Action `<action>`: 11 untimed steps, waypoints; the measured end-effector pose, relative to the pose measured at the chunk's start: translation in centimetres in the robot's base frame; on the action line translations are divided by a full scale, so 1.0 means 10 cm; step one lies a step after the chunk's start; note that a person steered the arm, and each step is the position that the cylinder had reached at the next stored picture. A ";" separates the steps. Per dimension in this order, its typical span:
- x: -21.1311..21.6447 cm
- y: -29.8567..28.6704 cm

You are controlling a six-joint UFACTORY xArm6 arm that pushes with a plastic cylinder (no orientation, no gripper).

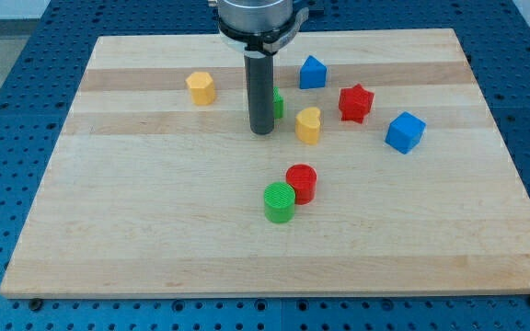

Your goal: Push yellow hexagon towards the top of the board

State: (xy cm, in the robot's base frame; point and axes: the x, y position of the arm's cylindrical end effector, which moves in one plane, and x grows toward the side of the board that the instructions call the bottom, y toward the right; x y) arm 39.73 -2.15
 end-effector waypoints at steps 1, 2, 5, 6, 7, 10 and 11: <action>-0.09 0.00; -0.07 -0.05; -0.10 -0.71; -0.29 -0.76; -0.50 -0.76; -1.15 -0.76; -1.25 -0.60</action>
